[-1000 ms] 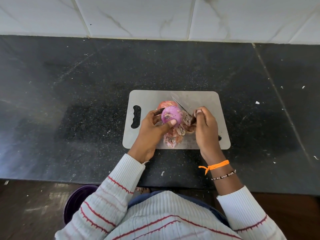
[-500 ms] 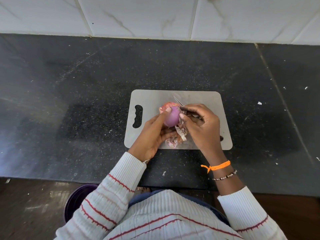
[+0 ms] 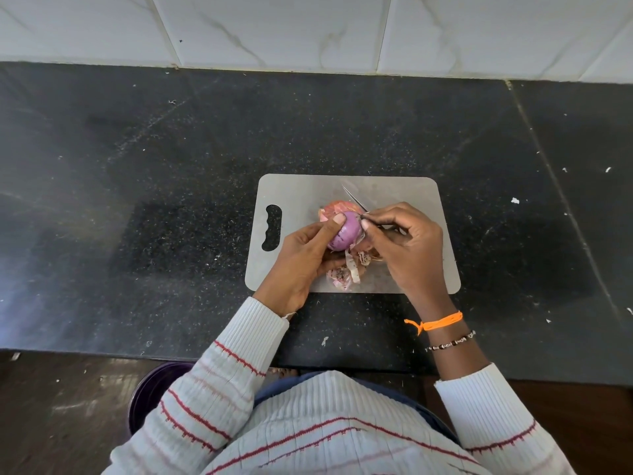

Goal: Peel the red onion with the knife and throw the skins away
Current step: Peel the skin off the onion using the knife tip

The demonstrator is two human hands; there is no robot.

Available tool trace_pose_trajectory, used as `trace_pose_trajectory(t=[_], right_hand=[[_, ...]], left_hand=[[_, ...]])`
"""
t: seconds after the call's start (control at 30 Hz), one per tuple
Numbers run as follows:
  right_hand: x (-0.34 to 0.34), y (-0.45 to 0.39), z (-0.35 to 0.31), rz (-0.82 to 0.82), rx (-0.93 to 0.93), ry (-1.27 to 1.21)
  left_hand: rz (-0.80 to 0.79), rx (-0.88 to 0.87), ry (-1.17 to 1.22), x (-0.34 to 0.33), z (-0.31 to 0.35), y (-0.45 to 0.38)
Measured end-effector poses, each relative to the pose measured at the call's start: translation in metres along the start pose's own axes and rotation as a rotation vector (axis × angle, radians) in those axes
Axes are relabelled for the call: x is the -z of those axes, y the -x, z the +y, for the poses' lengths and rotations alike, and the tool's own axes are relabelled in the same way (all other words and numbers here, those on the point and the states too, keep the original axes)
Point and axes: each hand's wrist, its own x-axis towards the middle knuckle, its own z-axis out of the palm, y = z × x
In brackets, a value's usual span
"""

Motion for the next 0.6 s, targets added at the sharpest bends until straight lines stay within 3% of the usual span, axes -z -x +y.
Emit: trace_pose_trajectory(t=[0.5,0.6], right_hand=[[0.0006,-0.0050,0.0014,0.014,0.015,0.071],[-0.0008,-0.0045,0.0024,0.040,-0.131,-0.018]], left_hand=[[-0.002,0.002,-0.001,-0.0032,-0.0021,-0.0031],[-0.008,0.010,0.009,-0.0016,-0.0018,-0.0043]])
